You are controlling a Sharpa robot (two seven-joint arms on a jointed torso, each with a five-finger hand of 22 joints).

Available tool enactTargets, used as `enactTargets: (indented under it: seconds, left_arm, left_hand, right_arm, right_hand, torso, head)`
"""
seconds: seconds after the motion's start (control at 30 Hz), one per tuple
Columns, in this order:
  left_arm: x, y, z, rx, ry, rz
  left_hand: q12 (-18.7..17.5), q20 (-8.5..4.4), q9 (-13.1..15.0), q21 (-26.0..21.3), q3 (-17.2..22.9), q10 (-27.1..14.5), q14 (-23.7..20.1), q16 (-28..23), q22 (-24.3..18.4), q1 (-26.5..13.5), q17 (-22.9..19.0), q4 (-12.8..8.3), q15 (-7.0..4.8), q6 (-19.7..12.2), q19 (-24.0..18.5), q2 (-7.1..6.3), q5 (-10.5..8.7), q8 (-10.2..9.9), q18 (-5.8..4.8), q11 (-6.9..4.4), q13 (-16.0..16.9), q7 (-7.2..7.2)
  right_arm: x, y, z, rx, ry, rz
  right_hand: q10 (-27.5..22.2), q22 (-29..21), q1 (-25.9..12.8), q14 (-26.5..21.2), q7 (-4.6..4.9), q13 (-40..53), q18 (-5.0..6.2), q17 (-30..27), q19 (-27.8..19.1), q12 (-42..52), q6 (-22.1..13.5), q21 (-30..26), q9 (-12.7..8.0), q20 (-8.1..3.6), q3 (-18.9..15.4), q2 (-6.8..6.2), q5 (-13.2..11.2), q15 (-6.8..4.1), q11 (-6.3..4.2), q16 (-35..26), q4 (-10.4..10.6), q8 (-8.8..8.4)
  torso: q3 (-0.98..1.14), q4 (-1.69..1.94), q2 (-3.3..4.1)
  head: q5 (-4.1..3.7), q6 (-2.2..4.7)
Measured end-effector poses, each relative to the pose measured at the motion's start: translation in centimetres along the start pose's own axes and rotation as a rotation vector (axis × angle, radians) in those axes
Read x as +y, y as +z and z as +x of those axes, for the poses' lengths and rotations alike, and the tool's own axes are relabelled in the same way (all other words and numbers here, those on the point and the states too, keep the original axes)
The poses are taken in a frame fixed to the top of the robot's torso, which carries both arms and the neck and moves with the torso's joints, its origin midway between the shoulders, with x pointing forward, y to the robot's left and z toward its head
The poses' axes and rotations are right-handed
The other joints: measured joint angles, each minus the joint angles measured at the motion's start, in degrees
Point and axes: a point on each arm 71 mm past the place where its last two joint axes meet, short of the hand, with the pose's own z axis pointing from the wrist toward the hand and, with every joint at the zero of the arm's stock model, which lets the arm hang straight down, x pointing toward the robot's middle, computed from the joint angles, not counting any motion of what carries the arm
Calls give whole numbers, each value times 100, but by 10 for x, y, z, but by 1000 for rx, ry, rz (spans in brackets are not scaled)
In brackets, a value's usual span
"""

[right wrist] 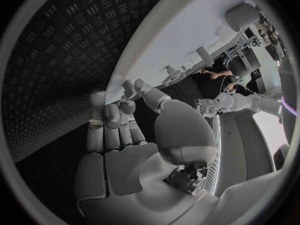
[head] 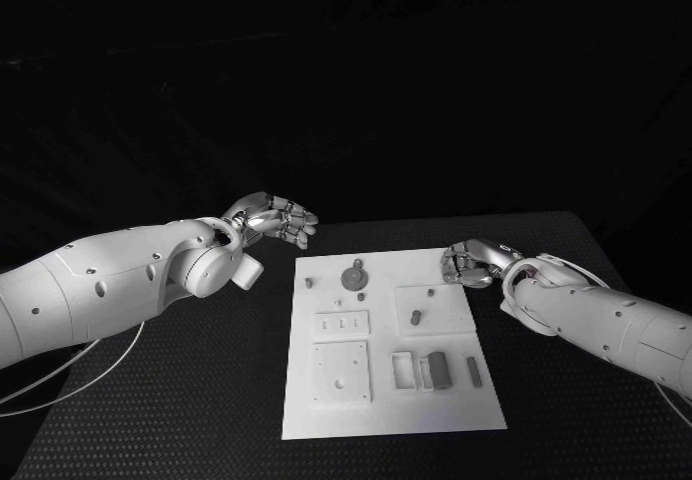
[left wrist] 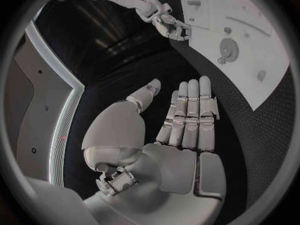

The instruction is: Assemble the parts on the task board

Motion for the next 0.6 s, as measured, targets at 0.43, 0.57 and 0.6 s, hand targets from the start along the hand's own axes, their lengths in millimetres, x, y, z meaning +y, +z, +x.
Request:
enactTargets:
  seconds: [0.43,0.57,0.6]
  left_arm:
    - [0,0,0,0,0,0]
    - [0,0,0,0,0,0]
    - [0,0,0,0,0,-1]
  left_hand:
    - [0,0,0,0,0,0,0,0,5,0,5,0,0,-20,0,0,0,0,60,0,0,20]
    - [0,0,0,0,0,0,0,0,4,0,5,0,0,-20,0,0,0,0,59,0,0,20]
    - [0,0,0,0,0,0,0,0,4,0,5,0,0,-21,0,0,0,0,59,0,0,20]
  right_arm:
    - [1,1,0,0,0,-2]
    - [1,1,0,-1,-1,-1]
    - [1,1,0,-1,-1,-1]
  right_hand:
    - [81,0,-6,50,-61,-16,41,7,3,0,61,24,187,-1,16,147,0,-90,-82,0,-16,113]
    - [91,0,-16,57,-70,-23,43,7,31,0,70,24,221,-11,16,193,0,-100,-91,0,-16,141]
    - [92,0,-9,58,-70,-23,43,7,31,0,70,24,228,-12,16,199,0,-101,-92,0,-16,141]
  torso:
    - [1,4,-1]
    - [1,4,-1]
    - [1,4,-1]
  head:
    - [-9,-16]
    - [-9,-23]
    - [-9,-24]
